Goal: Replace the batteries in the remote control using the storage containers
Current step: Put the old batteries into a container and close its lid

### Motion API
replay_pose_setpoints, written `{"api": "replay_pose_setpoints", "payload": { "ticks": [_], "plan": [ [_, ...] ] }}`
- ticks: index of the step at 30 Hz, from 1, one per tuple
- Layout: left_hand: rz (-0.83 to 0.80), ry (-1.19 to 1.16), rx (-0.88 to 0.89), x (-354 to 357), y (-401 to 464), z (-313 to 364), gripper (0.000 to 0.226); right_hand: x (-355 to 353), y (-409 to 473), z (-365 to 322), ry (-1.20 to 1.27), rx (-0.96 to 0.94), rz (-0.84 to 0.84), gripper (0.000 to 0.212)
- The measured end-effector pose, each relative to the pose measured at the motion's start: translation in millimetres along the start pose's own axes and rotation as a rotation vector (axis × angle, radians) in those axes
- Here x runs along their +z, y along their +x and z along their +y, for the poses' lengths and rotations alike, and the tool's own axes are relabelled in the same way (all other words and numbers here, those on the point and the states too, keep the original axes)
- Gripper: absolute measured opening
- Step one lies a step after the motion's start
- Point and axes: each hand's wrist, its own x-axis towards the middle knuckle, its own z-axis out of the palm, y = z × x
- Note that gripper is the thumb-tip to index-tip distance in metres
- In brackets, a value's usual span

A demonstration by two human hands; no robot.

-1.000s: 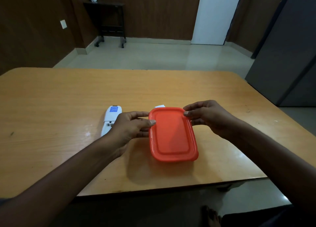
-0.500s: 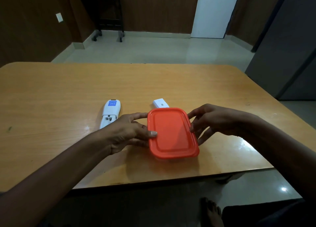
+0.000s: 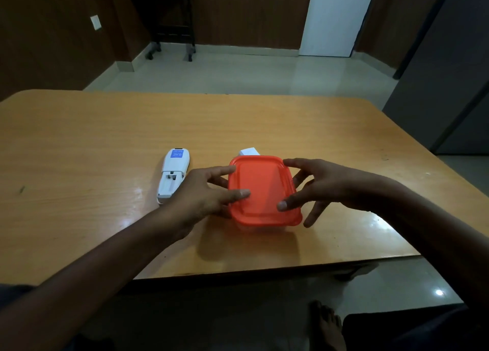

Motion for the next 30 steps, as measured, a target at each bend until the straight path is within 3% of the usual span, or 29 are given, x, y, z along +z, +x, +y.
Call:
{"api": "replay_pose_setpoints", "payload": {
  "ticks": [4,10,15,19,22,24,25,28,30],
  "plan": [
    [-0.115,0.354,0.046,0,-3,4,0.119,9,-4,-4,-0.121,0.003,-0.041,0.124],
    [-0.128,0.492,0.037,-2,1,4,0.154,10,-3,-6,-0.236,0.002,-0.026,0.134],
    [-0.148,0.5,0.023,0,-2,7,0.124,8,0,-6,-0.265,0.025,-0.043,0.136],
    [-0.166,0.537,-0.012,-2,-1,7,0.132,7,4,-4,-0.333,-0.04,0.008,0.133],
    [-0.194,0.316,-0.013,-3,-1,0,0.127,8,7,3,-0.171,-0.055,0.008,0.126],
    [-0.129,0.182,-0.037,-2,-1,-4,0.133,8,11,11,-0.046,-0.065,0.03,0.116],
    [-0.083,0.093,-0.054,-2,2,-6,0.125,8,13,14,0.012,-0.09,0.062,0.107],
    [-0.009,-0.143,-0.062,-4,8,-4,0.054,13,18,17,0.194,-0.195,0.171,0.069],
    [0.036,-0.21,-0.077,-5,11,-4,0.036,22,20,15,0.275,-0.247,0.233,0.052]
  ]
}}
